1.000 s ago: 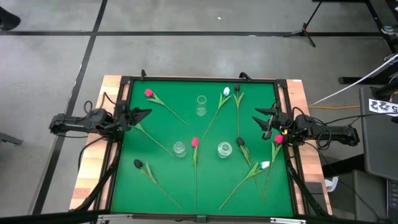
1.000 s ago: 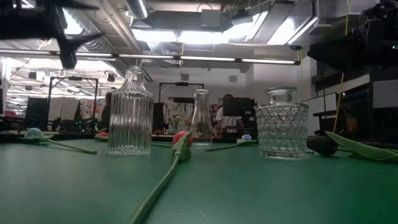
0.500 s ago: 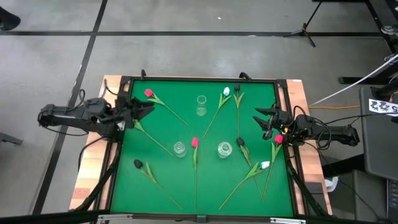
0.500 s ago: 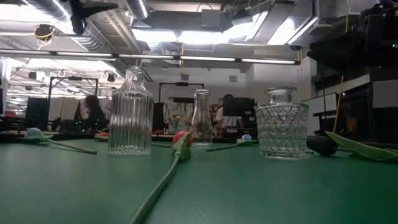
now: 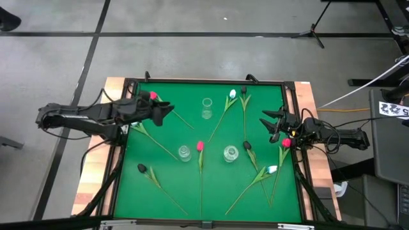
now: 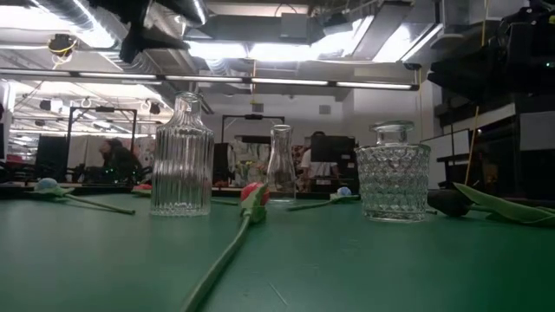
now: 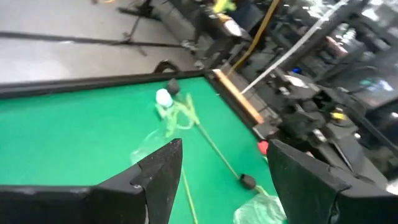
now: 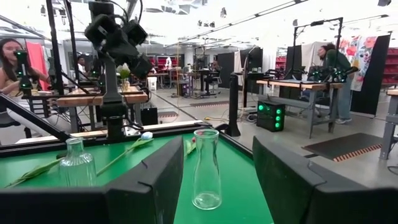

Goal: Sort flowers into vase by color
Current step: Put the top red tulip into the top transparent vase

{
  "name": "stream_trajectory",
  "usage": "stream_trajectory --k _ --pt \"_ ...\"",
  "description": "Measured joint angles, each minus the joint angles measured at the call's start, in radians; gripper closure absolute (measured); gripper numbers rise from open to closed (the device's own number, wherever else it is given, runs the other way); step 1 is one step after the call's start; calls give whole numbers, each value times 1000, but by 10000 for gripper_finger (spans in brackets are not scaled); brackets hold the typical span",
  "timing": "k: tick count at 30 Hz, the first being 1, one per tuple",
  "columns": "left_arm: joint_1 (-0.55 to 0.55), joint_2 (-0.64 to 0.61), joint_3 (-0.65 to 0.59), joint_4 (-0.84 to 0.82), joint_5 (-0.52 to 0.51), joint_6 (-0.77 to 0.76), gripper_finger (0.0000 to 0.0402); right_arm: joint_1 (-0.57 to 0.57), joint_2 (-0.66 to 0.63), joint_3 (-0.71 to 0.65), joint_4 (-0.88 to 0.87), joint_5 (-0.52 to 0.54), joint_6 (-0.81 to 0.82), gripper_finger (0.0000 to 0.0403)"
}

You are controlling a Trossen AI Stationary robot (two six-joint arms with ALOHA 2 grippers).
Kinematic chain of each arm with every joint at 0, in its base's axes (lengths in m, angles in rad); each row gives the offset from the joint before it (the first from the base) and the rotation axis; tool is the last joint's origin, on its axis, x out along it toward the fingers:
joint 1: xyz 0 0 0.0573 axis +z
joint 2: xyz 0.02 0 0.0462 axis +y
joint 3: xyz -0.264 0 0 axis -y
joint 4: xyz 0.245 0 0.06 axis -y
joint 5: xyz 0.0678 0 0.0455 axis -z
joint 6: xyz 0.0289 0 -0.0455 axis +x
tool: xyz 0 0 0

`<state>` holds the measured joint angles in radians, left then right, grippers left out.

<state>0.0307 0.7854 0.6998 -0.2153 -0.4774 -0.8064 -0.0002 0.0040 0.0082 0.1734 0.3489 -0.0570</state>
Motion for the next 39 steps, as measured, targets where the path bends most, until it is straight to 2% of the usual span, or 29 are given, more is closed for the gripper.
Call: stream_trajectory --k 8,14,23,28,39 --pt "25 17 0 -11 -1 -44 171 0 0 0 -2 12 1 210" --pt "25 17 0 -11 0 -30 171 0 0 0 -5 51 1 210" --pt "24 17 0 -11 -2 -19 171 0 0 0 -19 53 1 210" --pt "24 17 0 -13 -4 82 171 0 0 0 -18 54 0 210" --pt "24 29 -1 -14 -7 52 171 0 0 0 -18 88 1 210"
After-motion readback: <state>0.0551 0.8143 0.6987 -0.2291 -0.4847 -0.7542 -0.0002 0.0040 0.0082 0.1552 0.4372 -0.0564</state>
